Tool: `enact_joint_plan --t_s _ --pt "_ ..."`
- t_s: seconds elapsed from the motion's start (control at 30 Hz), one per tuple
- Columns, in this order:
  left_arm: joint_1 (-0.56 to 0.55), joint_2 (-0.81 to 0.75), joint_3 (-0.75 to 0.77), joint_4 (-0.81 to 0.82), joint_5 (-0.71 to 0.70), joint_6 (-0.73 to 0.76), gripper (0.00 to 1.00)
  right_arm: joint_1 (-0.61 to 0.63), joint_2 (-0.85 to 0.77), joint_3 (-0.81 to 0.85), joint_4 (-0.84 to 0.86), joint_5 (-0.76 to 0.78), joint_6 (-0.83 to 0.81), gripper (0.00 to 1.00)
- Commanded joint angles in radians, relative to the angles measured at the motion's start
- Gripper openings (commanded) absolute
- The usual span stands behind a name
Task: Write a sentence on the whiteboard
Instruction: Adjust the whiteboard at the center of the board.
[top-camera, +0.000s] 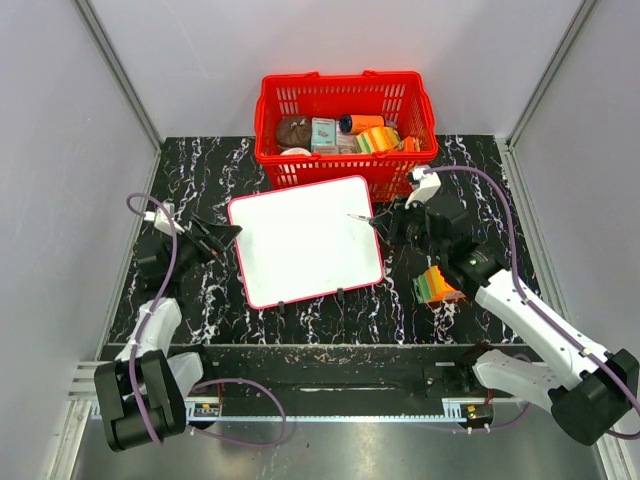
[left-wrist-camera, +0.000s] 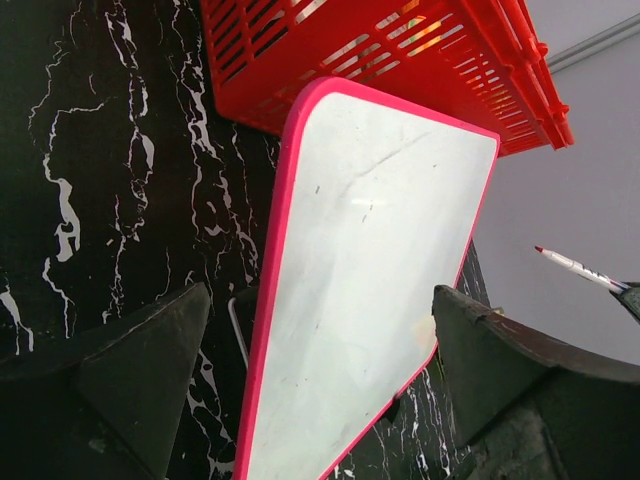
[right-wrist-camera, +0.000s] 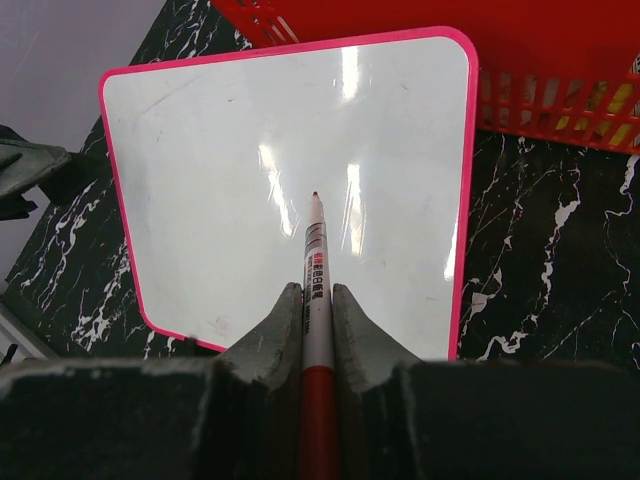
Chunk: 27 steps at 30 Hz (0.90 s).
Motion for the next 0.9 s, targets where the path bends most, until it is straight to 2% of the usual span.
enact_joint_plan --t_s 0.0,0.23,0.33,0.53,0.63,0.67,0.77,0.8,0.87 --pt "0.003 0.075 0.047 0.138 0.029 0.016 0.97 -0.004 0.005 0.004 0.049 -0.014 -0.005 0.00" --pt "-0.032 0.201 0.081 0.219 0.069 0.023 0.95 -0.004 -0.001 0.001 0.046 -0.006 -0.007 0.00" --pt "-0.050 0.255 0.104 0.247 0.090 0.031 0.90 -0.004 -0.007 0.001 0.046 -0.005 -0.010 0.00" --pt "-0.116 0.327 0.184 0.124 0.080 0.157 0.81 -0.004 -0.016 0.002 0.041 -0.003 -0.013 0.00" --pt "-0.120 0.344 0.184 0.115 0.084 0.183 0.73 -0.006 -0.022 0.002 0.037 -0.002 -0.014 0.00" --pt "-0.120 0.348 0.182 0.112 0.084 0.189 0.65 -0.006 -0.024 0.002 0.037 0.000 -0.014 0.00" --pt "-0.121 0.360 0.172 0.112 0.090 0.203 0.53 -0.004 -0.028 0.001 0.037 -0.002 -0.016 0.00" --pt "-0.121 0.365 0.169 0.114 0.093 0.208 0.44 -0.004 -0.027 0.001 0.037 -0.002 -0.014 0.00" --pt "-0.126 0.374 0.161 0.114 0.101 0.212 0.33 -0.004 -0.025 0.001 0.035 -0.003 -0.016 0.00"
